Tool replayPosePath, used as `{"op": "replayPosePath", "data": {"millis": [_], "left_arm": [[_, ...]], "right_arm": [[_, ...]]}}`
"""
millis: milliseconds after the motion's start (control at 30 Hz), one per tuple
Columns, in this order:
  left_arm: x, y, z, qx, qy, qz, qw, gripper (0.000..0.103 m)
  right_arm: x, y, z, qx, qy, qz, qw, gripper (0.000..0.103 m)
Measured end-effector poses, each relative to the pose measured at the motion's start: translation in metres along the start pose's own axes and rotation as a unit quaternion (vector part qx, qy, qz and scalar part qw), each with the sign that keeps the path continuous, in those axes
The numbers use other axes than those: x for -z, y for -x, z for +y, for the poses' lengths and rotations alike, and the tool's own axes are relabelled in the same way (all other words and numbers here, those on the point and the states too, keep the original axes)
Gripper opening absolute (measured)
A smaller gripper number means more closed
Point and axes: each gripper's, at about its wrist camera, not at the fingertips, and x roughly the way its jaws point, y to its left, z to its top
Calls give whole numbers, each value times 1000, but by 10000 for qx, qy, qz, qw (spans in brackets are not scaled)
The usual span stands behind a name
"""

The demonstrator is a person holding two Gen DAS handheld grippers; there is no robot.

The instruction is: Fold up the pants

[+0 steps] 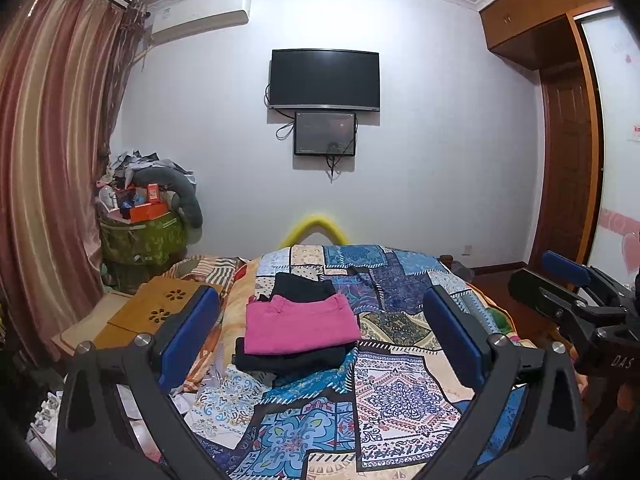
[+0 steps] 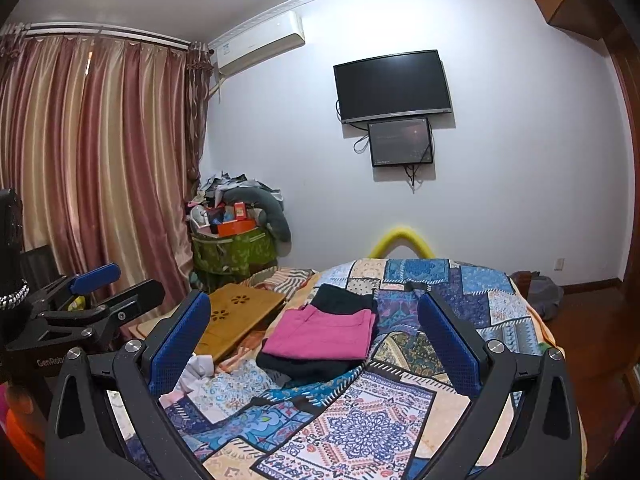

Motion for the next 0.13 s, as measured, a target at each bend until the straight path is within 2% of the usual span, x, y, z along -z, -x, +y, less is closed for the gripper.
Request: {"op": "replayPosePath", "data": {"millis": [133], "left_arm": [[0, -4, 0, -25, -34, 32, 10000, 103]], "right_arm": [[1, -2, -1, 16, -15, 24, 10000, 103]]}}
